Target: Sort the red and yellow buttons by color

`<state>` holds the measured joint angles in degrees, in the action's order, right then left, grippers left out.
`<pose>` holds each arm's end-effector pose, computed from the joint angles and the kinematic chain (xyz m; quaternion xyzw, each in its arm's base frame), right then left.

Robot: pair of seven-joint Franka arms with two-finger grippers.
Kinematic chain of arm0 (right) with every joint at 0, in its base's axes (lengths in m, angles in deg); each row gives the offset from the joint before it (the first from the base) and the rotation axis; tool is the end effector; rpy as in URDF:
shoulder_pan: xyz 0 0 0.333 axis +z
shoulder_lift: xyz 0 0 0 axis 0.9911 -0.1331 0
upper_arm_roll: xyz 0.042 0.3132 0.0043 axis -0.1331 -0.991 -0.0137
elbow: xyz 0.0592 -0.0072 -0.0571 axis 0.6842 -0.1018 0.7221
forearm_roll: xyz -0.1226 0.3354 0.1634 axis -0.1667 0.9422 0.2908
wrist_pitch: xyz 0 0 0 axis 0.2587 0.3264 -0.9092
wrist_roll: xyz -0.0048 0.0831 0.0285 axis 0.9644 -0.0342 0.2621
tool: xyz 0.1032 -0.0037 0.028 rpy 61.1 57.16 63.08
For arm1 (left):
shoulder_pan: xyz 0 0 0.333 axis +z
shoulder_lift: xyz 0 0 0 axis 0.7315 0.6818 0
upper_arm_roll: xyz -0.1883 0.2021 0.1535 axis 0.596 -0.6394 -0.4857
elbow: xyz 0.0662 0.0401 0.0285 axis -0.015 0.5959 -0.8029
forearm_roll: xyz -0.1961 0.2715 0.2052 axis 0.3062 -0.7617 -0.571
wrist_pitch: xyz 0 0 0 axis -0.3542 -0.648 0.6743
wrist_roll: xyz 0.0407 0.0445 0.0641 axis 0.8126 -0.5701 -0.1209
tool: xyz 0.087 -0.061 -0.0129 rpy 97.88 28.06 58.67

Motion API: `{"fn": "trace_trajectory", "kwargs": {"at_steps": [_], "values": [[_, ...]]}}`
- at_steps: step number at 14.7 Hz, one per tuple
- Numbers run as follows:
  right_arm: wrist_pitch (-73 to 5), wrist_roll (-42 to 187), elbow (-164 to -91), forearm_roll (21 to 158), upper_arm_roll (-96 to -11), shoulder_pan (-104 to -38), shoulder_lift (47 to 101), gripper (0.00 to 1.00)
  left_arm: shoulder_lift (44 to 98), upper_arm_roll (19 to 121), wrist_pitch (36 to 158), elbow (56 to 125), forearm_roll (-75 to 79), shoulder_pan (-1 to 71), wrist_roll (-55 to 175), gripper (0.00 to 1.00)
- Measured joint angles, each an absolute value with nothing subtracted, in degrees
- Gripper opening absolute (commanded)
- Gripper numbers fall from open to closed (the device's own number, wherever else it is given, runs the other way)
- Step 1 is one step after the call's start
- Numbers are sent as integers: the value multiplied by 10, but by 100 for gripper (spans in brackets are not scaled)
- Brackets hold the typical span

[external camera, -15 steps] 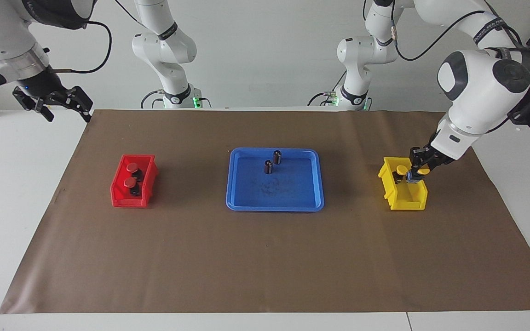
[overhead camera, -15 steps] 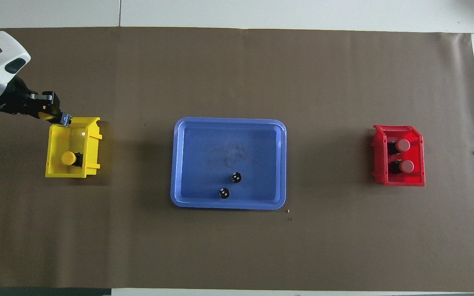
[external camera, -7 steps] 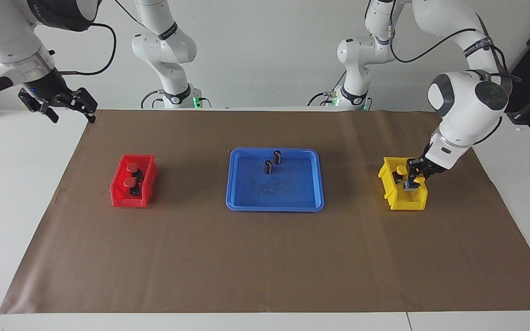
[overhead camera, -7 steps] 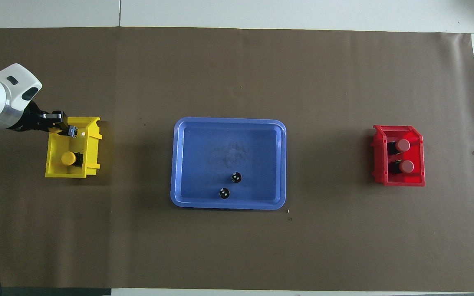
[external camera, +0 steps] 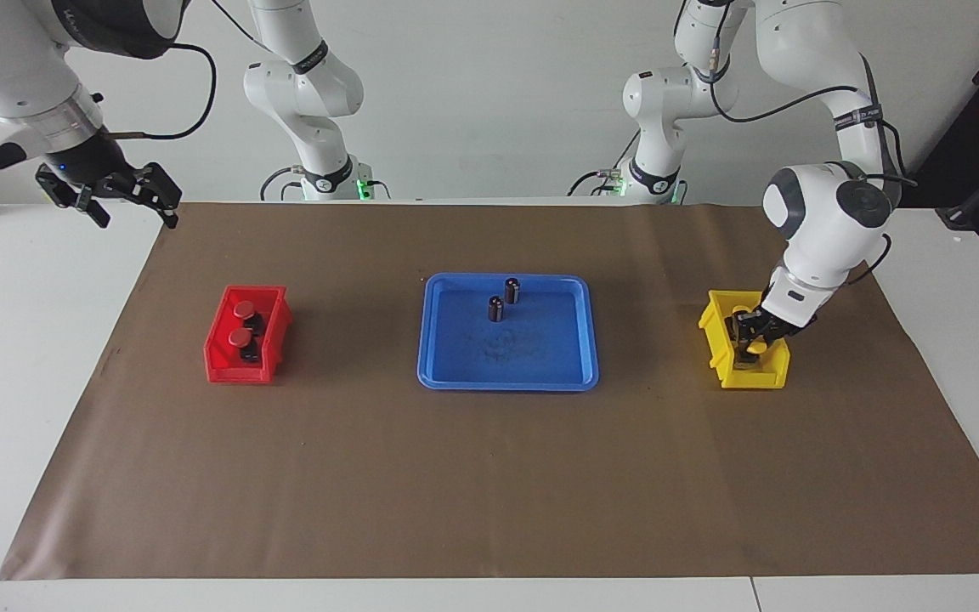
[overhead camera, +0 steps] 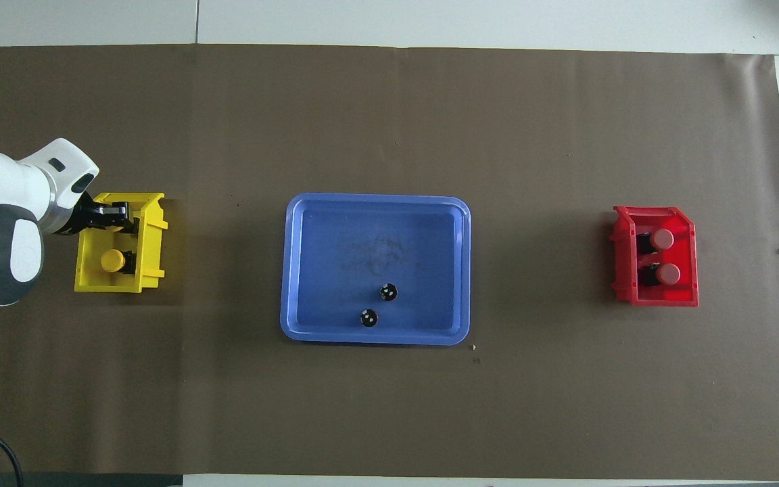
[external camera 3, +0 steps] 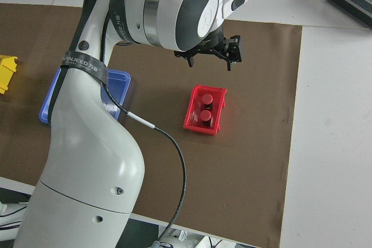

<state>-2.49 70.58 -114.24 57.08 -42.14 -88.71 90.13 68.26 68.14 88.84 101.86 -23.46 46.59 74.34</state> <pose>0.5318 -0.1025 0.6229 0.9993 -0.0086 -0.0359 0.0114 0.5673 -0.0178 0.3613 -0.9998 0.0098 -0.0187 0.0028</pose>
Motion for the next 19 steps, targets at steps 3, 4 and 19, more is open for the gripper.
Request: {"fn": "trace_trajectory", "kwargs": {"at_steps": [3, 4, 19], "values": [[-25, 706, -1143, 571, -422, -880, 901, 100, 685, 681, 895, 1019, -235, 466, 743, 58], [-25, 706, -1143, 571, -422, -877, 901, 100, 685, 681, 895, 1018, -235, 466, 743, 57], [-25, 706, -1145, 571, -422, -874, 901, 100, 622, 695, 517, 710, -234, 451, 772, 100]]}}
